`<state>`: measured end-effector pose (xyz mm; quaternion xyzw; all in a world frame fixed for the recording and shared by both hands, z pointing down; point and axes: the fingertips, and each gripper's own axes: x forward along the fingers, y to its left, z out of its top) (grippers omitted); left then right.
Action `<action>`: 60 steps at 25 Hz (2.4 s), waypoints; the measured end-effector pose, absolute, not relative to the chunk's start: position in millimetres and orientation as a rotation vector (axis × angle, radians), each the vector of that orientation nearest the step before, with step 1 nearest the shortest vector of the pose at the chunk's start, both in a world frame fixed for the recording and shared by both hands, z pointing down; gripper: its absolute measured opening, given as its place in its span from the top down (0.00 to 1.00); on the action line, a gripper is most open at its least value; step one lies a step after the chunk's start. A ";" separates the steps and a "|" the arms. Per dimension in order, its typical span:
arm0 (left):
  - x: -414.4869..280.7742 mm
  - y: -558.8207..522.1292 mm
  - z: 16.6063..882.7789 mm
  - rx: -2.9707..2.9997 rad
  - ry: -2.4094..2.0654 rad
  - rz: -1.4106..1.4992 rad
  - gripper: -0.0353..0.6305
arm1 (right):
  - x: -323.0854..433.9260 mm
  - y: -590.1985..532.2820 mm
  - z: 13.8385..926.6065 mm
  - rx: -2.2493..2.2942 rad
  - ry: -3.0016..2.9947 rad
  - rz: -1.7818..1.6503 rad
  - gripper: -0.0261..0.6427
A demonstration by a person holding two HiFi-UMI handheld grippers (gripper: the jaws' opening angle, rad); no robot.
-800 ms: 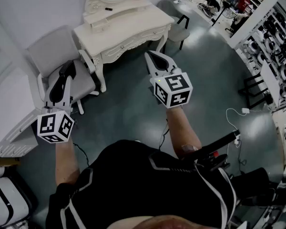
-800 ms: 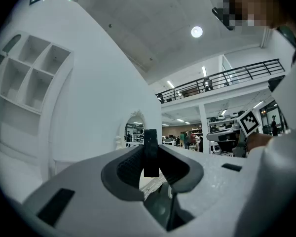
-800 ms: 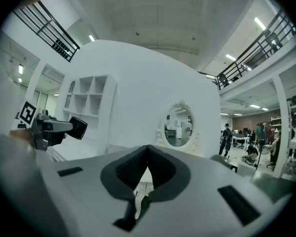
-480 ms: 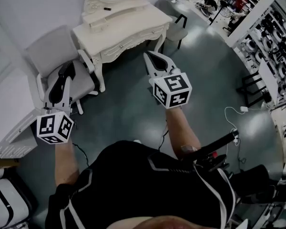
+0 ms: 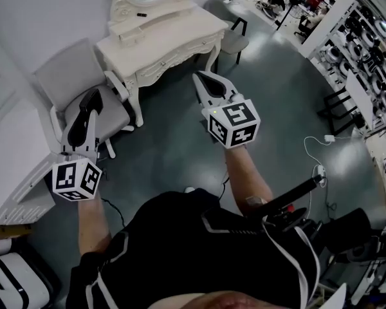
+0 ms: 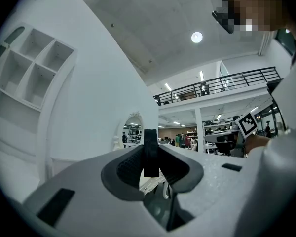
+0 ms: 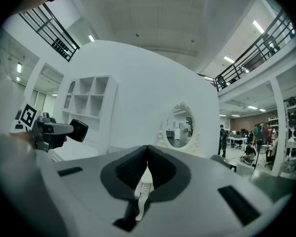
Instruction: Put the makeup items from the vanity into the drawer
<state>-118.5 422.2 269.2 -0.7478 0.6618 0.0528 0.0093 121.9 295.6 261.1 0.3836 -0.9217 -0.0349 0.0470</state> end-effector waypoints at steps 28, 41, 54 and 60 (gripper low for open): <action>-104.1 212.3 268.6 -2.287 2.110 0.139 0.81 | 126.9 92.2 266.6 1.073 -2.874 -0.101 0.95; -66.4 103.5 271.1 -2.295 2.118 0.105 0.81 | 175.3 -6.8 272.8 1.070 -2.880 -0.074 0.95; -86.6 14.2 281.9 -2.404 2.027 0.102 0.81 | 158.8 -74.5 287.3 1.148 -2.808 -0.045 0.95; -134.5 -35.6 279.8 -2.447 1.984 0.130 0.81 | 117.2 -112.0 278.0 1.203 -2.776 -0.067 0.95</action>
